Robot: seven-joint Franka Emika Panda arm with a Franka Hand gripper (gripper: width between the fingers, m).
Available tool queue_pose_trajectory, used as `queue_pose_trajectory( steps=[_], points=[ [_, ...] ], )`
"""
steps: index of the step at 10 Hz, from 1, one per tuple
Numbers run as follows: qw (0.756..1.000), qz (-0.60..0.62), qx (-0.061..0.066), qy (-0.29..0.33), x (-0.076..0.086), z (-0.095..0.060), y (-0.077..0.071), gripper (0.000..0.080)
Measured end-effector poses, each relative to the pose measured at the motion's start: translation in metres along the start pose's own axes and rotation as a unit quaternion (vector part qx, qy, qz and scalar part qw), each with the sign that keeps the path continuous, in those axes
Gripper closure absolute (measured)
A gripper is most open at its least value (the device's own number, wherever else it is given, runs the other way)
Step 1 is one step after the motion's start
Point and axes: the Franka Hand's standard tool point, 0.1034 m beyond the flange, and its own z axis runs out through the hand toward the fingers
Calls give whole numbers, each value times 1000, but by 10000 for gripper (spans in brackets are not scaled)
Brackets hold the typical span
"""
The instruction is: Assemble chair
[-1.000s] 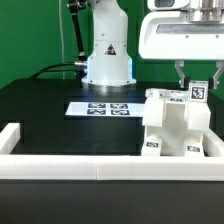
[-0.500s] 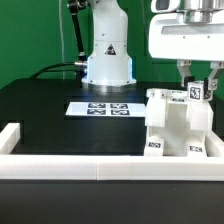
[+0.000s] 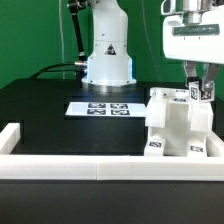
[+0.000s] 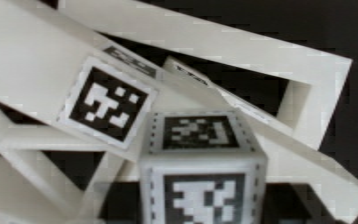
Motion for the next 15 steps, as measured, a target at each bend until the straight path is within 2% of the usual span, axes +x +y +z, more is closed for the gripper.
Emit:
queue_pose_trajectory(
  steps=[1, 2, 3, 4, 7, 10, 12, 15],
  points=[
    [1000, -29, 0, 1, 1, 0, 0, 424],
    [998, -64, 0, 0, 2, -1, -1, 267],
    [998, -70, 0, 0, 2, -1, -1, 185],
    [995, -96, 0, 1, 0, -1, -1, 161],
    [960, -280, 2, 6, -4, -3, -3, 151],
    [921, -389, 7, 10, -6, -1, -3, 151],
    [883, -468, 7, 12, -10, 0, -2, 151],
    [824, -566, 3, 15, -8, 0, -2, 151]
  ],
)
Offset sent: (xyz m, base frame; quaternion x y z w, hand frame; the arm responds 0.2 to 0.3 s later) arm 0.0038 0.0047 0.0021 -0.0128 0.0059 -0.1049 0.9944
